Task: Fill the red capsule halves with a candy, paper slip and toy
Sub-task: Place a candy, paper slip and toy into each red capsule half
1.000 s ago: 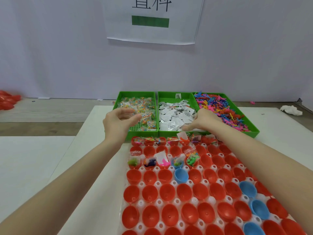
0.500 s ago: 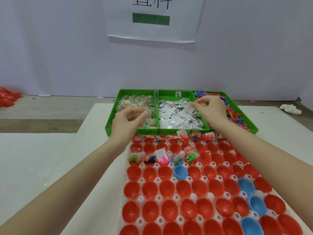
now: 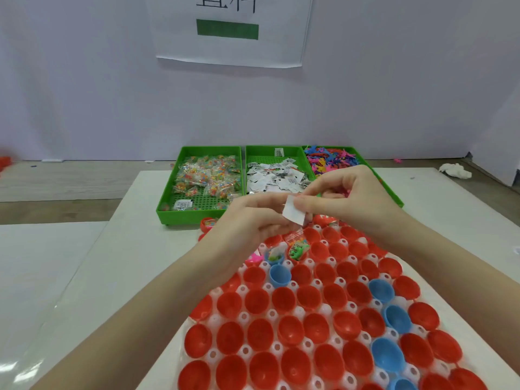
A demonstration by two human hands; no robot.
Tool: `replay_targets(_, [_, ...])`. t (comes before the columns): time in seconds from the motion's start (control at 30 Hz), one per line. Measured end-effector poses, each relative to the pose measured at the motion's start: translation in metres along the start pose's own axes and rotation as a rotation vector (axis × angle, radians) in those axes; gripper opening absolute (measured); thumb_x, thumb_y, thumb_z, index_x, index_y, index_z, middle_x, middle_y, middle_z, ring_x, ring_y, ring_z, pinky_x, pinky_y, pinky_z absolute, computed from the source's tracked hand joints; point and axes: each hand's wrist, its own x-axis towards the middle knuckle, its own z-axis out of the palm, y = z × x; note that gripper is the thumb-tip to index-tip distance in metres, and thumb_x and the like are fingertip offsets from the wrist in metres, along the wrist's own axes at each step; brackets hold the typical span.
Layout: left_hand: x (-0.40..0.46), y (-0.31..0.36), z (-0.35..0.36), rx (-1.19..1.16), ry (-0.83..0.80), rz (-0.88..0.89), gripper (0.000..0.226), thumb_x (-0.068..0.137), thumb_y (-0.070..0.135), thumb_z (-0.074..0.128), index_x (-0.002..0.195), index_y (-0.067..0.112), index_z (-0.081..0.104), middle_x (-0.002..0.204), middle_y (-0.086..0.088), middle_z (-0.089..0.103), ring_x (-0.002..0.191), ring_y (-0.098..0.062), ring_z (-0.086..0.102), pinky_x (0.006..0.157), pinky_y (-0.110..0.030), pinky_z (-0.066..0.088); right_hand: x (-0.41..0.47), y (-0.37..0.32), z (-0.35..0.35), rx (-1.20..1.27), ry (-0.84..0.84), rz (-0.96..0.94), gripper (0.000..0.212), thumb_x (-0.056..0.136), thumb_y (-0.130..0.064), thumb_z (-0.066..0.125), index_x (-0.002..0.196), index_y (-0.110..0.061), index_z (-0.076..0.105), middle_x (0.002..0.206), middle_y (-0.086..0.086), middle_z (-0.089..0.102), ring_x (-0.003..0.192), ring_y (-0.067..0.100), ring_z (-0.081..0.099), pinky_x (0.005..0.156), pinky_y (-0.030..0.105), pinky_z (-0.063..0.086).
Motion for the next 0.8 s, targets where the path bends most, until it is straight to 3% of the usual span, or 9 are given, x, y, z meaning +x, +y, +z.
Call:
replay_targets(0.1, [-0.005, -0.002, 0.006, -0.054, 0.009, -0.051, 0.026, 0.087, -0.004, 0.045, 0.09, 0.009, 0.067, 0.076, -0.001, 0.072, 0.071, -0.007, 0.068, 0.063, -0.014, 0.052, -0.008, -0.001, -0.001, -0.106, 0.011, -0.056, 0.012, 0.074, -0.019, 0.074, 0.066, -0.013, 0.07, 0.039, -0.011, 0.025, 0.038, 0.004, 0.022, 0.044, 0.007, 0.025])
replay_targets(0.23, [-0.01, -0.007, 0.013, 0.151, 0.085, 0.044, 0.024, 0.085, 0.0, 0.058, 0.097, 0.019, 0.067, 0.082, 0.004, 0.072, 0.078, -0.006, 0.067, 0.075, -0.016, 0.052, -0.016, -0.004, -0.001, -0.088, 0.007, -0.032, 0.018, 0.085, -0.031, 0.059, 0.075, -0.02, 0.069, 0.044, -0.004, 0.031, 0.041, 0.004, 0.027, 0.045, 0.01, 0.026])
replay_targets(0.33, [-0.011, -0.009, 0.018, 0.143, 0.162, 0.011, 0.03, 0.083, 0.002, 0.062, 0.099, 0.027, 0.058, 0.072, 0.006, 0.068, 0.068, -0.007, 0.064, 0.07, -0.018, 0.05, -0.018, -0.006, -0.008, 0.281, -0.048, 0.155, 0.037, 0.097, -0.026, 0.027, 0.099, -0.016, 0.063, 0.047, -0.004, 0.029, 0.044, 0.008, 0.024, 0.046, 0.018, 0.025])
replay_targets(0.4, [-0.013, -0.01, 0.021, 0.161, 0.177, 0.009, 0.031, 0.083, 0.003, 0.062, 0.096, 0.029, 0.051, 0.072, -0.002, 0.063, 0.067, -0.014, 0.058, 0.067, -0.021, 0.047, -0.02, -0.006, -0.014, 0.535, -0.074, 0.23, 0.04, 0.094, -0.017, 0.021, 0.112, -0.01, 0.056, 0.051, -0.004, 0.031, 0.046, 0.008, 0.025, 0.046, 0.02, 0.025])
replay_targets(0.5, [-0.018, -0.009, 0.029, 0.202, 0.139, 0.055, 0.026, 0.084, -0.001, 0.059, 0.086, 0.024, 0.05, 0.071, -0.007, 0.06, 0.065, -0.016, 0.051, 0.064, -0.025, 0.042, -0.024, -0.006, -0.014, 0.693, -0.084, 0.265, 0.037, 0.089, -0.006, 0.028, 0.118, -0.011, 0.05, 0.055, -0.004, 0.035, 0.047, 0.007, 0.028, 0.046, 0.019, 0.027])
replay_targets(0.6, [-0.02, -0.008, 0.033, 0.254, 0.108, 0.091, 0.019, 0.085, 0.001, 0.059, 0.082, 0.02, 0.061, 0.076, 0.003, 0.068, 0.069, -0.007, 0.059, 0.065, -0.013, 0.047, -0.029, -0.006, -0.014, 0.643, -0.079, 0.219, 0.026, 0.089, -0.009, 0.047, 0.114, -0.017, 0.051, 0.06, -0.005, 0.045, 0.049, 0.003, 0.038, 0.047, 0.014, 0.035])
replay_targets(0.67, [-0.021, -0.007, 0.034, 0.27, 0.102, 0.113, 0.021, 0.086, 0.001, 0.058, 0.085, 0.021, 0.064, 0.085, 0.001, 0.068, 0.074, -0.003, 0.062, 0.068, -0.01, 0.049, -0.033, -0.005, -0.014, 0.455, -0.039, 0.127, 0.029, 0.073, -0.021, 0.063, 0.102, -0.019, 0.059, 0.062, -0.011, 0.056, 0.053, -0.001, 0.051, 0.054, 0.01, 0.042])
replay_targets(0.73, [-0.022, -0.005, 0.034, 0.282, 0.099, 0.142, 0.024, 0.086, -0.001, 0.057, 0.086, 0.022, 0.064, 0.079, 0.007, 0.068, 0.071, 0.002, 0.062, 0.066, -0.008, 0.048, -0.035, -0.006, -0.014, 0.33, 0.031, 0.037, 0.024, 0.059, -0.023, 0.07, 0.082, -0.021, 0.07, 0.061, -0.011, 0.064, 0.057, -0.001, 0.058, 0.056, 0.01, 0.046])
replay_targets(0.8, [-0.023, -0.004, 0.035, 0.29, 0.088, 0.159, 0.026, 0.086, -0.001, 0.058, 0.084, 0.025, 0.064, 0.07, 0.013, 0.067, 0.068, 0.005, 0.062, 0.065, -0.007, 0.048, -0.036, -0.006, -0.014, 0.323, 0.066, 0.016, 0.018, 0.056, -0.024, 0.071, 0.073, -0.02, 0.074, 0.062, -0.006, 0.069, 0.057, 0.001, 0.063, 0.055, 0.011, 0.048])
